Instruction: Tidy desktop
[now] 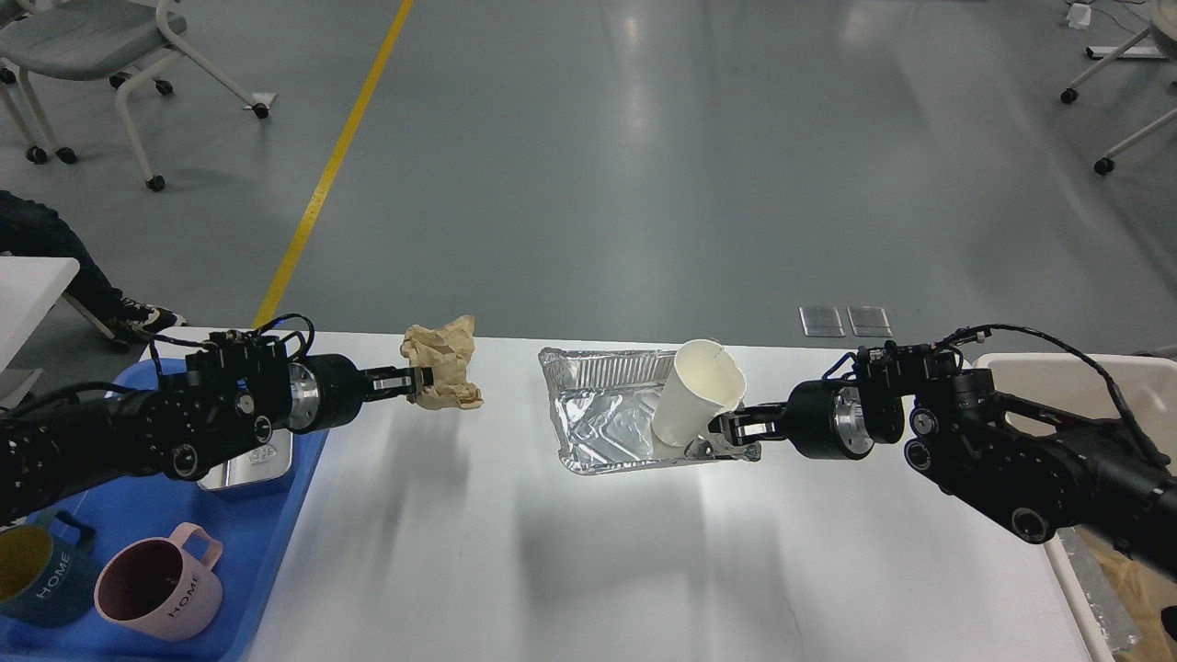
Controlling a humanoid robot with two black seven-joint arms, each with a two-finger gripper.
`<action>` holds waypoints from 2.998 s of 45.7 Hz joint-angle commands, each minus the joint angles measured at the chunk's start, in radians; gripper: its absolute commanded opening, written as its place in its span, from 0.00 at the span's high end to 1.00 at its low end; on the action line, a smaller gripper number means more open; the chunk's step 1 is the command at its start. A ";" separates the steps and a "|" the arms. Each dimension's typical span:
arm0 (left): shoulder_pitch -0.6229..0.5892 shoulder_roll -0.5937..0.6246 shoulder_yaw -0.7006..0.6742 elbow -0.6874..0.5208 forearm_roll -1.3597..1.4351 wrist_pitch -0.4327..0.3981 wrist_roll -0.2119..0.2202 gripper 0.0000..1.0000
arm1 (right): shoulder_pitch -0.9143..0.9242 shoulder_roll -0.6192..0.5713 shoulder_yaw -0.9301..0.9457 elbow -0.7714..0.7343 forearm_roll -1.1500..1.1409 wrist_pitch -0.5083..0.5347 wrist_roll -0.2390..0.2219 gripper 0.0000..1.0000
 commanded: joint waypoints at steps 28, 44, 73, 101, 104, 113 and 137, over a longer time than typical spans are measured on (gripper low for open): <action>-0.237 0.582 0.013 -0.719 0.021 -0.001 0.024 0.99 | 0.000 0.011 -0.002 -0.008 -0.004 0.000 0.000 1.00; -0.317 0.547 0.013 -0.783 0.022 -0.001 0.024 0.98 | -0.005 0.000 0.000 -0.001 -0.003 0.000 0.000 1.00; -0.359 0.033 0.086 -0.518 0.004 0.002 0.024 0.97 | -0.019 -0.009 0.017 0.003 -0.003 0.000 0.000 1.00; -0.340 -0.107 0.108 -0.428 -0.001 0.007 0.041 0.46 | -0.020 -0.009 0.029 0.003 -0.001 -0.001 0.000 1.00; -0.339 -0.107 0.106 -0.428 -0.002 0.010 0.043 0.30 | -0.020 -0.009 0.029 0.002 -0.001 -0.001 0.000 1.00; -0.337 -0.096 0.088 -0.426 -0.058 0.021 0.040 0.04 | -0.020 -0.009 0.032 0.002 -0.001 -0.001 0.000 1.00; -0.032 0.094 -0.495 -0.426 -0.315 0.108 0.038 0.04 | -0.080 -0.077 0.127 -0.006 0.011 0.003 0.001 1.00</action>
